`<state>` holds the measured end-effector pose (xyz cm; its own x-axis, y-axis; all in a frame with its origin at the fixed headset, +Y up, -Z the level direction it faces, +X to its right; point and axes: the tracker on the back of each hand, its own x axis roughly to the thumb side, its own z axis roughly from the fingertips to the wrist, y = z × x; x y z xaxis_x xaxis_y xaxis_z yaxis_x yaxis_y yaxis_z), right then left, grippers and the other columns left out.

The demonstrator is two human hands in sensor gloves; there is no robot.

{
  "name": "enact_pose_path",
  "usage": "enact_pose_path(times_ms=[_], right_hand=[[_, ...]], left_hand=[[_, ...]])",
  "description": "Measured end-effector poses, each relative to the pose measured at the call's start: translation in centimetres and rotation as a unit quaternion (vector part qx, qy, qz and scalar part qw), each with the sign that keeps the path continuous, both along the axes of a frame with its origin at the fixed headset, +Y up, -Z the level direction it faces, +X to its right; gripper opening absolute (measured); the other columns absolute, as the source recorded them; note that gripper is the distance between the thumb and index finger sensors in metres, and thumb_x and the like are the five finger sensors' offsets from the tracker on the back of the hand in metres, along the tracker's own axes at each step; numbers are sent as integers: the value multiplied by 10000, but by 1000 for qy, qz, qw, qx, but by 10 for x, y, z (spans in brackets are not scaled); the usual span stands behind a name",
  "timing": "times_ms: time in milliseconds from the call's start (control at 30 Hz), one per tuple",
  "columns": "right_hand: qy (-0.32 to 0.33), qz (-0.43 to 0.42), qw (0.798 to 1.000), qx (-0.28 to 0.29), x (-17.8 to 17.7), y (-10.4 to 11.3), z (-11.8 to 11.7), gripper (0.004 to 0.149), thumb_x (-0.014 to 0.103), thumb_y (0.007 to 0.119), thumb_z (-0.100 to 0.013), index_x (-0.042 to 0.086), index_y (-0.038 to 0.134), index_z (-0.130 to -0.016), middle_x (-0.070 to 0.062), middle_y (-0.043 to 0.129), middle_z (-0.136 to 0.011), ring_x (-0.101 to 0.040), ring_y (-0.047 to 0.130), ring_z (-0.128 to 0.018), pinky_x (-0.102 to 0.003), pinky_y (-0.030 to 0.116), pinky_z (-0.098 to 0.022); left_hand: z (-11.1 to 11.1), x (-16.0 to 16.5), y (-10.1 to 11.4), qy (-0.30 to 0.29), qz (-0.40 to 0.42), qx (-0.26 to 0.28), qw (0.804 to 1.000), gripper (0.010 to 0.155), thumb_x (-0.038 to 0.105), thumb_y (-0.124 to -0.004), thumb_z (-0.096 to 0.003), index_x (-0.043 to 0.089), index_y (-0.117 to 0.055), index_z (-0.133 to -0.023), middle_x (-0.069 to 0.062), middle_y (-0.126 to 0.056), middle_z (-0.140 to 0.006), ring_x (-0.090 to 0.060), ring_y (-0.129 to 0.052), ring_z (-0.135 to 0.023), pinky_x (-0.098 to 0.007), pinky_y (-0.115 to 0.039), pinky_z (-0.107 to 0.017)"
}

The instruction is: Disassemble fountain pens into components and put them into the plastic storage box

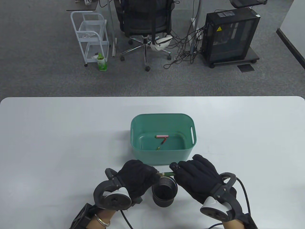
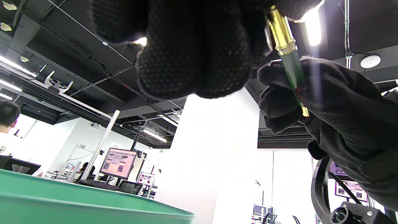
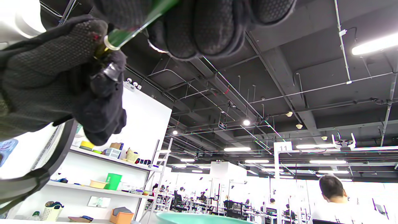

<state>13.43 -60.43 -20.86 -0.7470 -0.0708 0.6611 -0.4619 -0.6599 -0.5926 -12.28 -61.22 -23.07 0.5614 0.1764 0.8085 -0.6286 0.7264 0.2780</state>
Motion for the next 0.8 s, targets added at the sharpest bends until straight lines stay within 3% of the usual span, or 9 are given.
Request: enact_pose_path(times_ms=[200, 367, 533, 800], right_hand=[[-3, -1, 1000, 1, 1, 0, 0, 432, 482, 699, -550, 320, 831, -928, 58, 852, -862, -122, 871, -724, -444, 635, -744], [-6, -4, 1000, 3, 3, 1, 0, 433, 483, 698, -551, 320, 829, -930, 59, 851, -862, -121, 871, -723, -444, 635, -743], [-9, -5, 1000, 3, 4, 1, -1, 432, 483, 698, -550, 320, 831, -928, 60, 852, -861, -120, 872, -723, -444, 636, -742], [-9, -4, 1000, 3, 4, 1, -1, 432, 483, 698, -550, 321, 830, -929, 61, 852, -862, -121, 872, -723, -443, 635, -743]], left_hand=[[1, -1, 0, -1, 0, 2, 1000, 604, 570, -545, -661, 116, -815, -955, -77, -997, -800, -269, -984, -693, -508, -717, -668], [3, -1, 0, 7, -5, 8, 1000, 600, 575, -655, -643, 156, -674, -1072, -83, -897, -953, -268, -912, -825, -523, -656, -735], [4, 1, 0, 12, -13, 12, 1000, 564, 528, -714, -644, 171, -645, -1076, -73, -864, -991, -253, -895, -850, -518, -643, -752], [5, 2, -1, 11, -15, 13, 1000, 447, 471, -711, -660, 156, -733, -976, -51, -909, -924, -238, -923, -807, -508, -660, -740]])
